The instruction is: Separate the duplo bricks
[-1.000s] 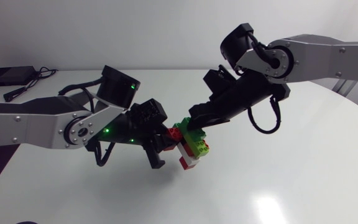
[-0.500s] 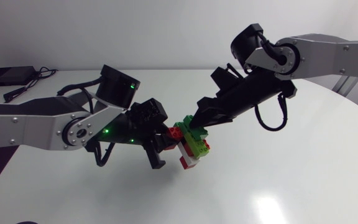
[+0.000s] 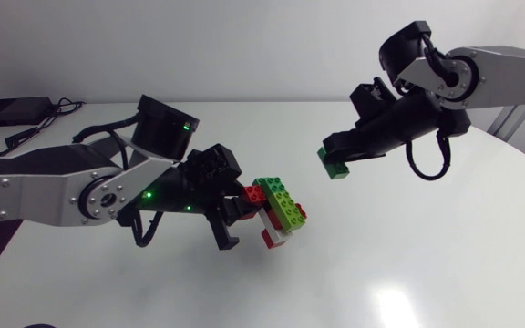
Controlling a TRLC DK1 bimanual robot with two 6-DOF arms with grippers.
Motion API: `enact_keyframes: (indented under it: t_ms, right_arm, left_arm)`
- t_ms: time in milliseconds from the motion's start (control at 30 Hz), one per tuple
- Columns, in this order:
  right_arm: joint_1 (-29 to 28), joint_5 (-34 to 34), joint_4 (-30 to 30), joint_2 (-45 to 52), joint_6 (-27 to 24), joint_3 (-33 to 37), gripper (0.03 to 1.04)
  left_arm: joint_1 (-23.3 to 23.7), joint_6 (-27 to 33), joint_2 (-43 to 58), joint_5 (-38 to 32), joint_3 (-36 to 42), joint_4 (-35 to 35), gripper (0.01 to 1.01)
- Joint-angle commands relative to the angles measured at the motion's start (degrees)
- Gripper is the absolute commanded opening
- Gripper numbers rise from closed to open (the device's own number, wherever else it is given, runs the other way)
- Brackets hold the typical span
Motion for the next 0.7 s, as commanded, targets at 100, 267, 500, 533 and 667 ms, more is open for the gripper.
enact_keyframes:
  t_ms: [100,267,500,533,667]
  right_arm:
    - [-0.2,6.3,5.3,4.6,-3.4,-8.1,0.35]
    - [0.8,8.9,9.3,8.4,-3.6,-11.7,0.35]
    - [2.1,9.7,11.6,11.2,-3.5,-13.0,0.36]
    - [2.2,9.7,11.7,11.6,-3.5,-13.1,0.36]
    - [2.6,9.8,12.3,12.9,-3.5,-13.3,0.38]
  left_arm:
    - [0.1,0.5,-1.4,0.1,-1.0,0.8,0.315]
    - [-0.4,0.3,-1.2,0.1,-1.0,0.9,0.316]
    - [-0.5,0.2,-1.1,0.0,-1.0,0.9,0.315]
    - [-0.5,0.2,-1.1,0.0,-1.0,0.9,0.316]
    - [-0.7,0.1,-0.8,-0.1,-1.1,0.9,0.316]
